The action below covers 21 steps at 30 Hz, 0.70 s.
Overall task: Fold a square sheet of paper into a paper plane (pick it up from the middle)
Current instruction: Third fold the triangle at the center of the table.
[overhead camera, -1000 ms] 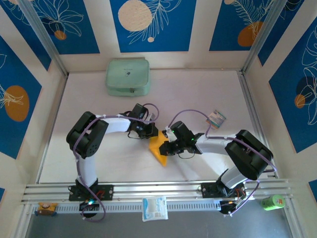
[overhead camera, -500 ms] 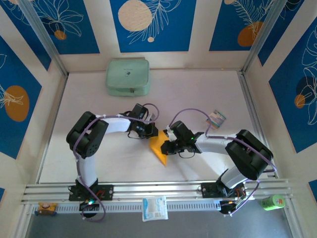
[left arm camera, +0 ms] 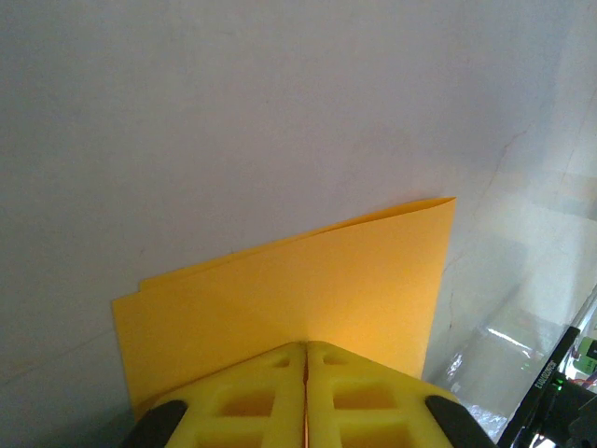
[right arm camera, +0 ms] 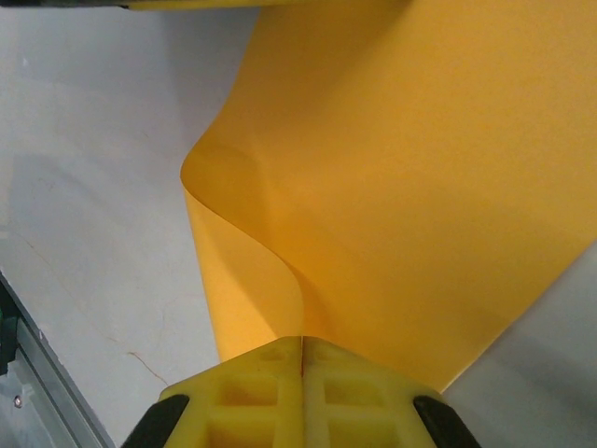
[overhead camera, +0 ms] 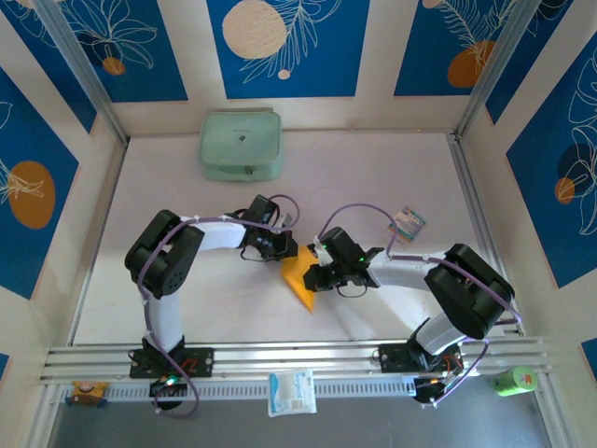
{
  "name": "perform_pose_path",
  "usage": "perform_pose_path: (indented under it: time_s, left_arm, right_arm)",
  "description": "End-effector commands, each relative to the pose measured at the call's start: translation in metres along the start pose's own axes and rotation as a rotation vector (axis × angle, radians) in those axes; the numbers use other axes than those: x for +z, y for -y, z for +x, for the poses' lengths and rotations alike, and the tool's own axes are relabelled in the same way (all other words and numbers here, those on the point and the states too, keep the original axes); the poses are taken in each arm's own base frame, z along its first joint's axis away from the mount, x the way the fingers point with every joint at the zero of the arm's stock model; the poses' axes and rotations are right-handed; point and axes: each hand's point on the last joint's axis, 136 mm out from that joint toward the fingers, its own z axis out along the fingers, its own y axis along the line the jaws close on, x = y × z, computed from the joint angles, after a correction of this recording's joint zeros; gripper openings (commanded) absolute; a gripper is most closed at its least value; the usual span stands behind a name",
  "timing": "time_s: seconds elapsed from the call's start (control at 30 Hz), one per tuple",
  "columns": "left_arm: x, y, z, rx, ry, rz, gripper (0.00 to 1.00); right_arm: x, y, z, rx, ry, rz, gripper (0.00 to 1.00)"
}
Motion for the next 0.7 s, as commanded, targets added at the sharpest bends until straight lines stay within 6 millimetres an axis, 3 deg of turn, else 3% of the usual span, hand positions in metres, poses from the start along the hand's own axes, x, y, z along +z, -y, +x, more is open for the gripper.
perform_pose_path:
  time_s: [0.0,0.67]
  left_arm:
    - [0.0027,-0.0140,0.0110,-0.028,-0.030,-0.044,0.09]
    - [0.0024,-0.0138,0.0108,-0.030,-0.028,-0.043,0.09]
  right_arm:
    - [0.0001,0.0016,-0.0030,-0.011,-0.004,0.021,0.03]
    - [0.0055,0.0068,-0.0024,0.000,-0.024,0.061,0.03]
